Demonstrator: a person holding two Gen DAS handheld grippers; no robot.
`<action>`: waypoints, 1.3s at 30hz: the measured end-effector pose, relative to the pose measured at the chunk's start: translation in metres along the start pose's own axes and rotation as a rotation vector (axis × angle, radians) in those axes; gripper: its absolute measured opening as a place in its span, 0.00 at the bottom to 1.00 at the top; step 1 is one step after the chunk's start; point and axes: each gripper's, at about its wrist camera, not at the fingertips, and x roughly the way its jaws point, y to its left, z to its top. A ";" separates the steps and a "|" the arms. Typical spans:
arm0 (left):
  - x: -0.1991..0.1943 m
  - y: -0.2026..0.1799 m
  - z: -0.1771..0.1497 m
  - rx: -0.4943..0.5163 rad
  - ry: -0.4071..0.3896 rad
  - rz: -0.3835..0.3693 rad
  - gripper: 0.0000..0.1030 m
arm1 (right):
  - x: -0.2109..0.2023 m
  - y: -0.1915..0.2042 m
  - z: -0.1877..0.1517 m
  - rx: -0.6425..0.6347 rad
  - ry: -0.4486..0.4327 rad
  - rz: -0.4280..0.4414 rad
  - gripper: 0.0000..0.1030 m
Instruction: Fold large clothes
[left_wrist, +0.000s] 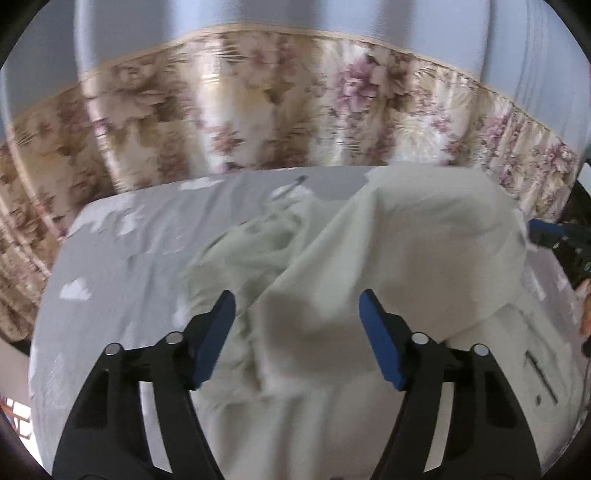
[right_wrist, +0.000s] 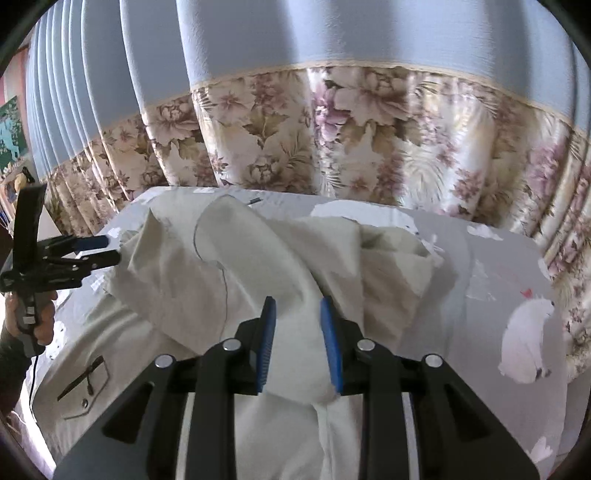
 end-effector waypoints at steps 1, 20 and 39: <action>0.005 -0.005 0.006 0.006 0.001 -0.005 0.66 | 0.005 0.000 0.002 0.000 0.010 -0.001 0.26; 0.059 0.002 0.010 0.046 0.102 0.054 0.69 | 0.086 -0.044 -0.004 0.096 0.186 -0.057 0.26; -0.091 0.050 -0.119 -0.146 -0.032 0.140 0.97 | -0.100 -0.019 -0.062 0.074 -0.057 -0.129 0.73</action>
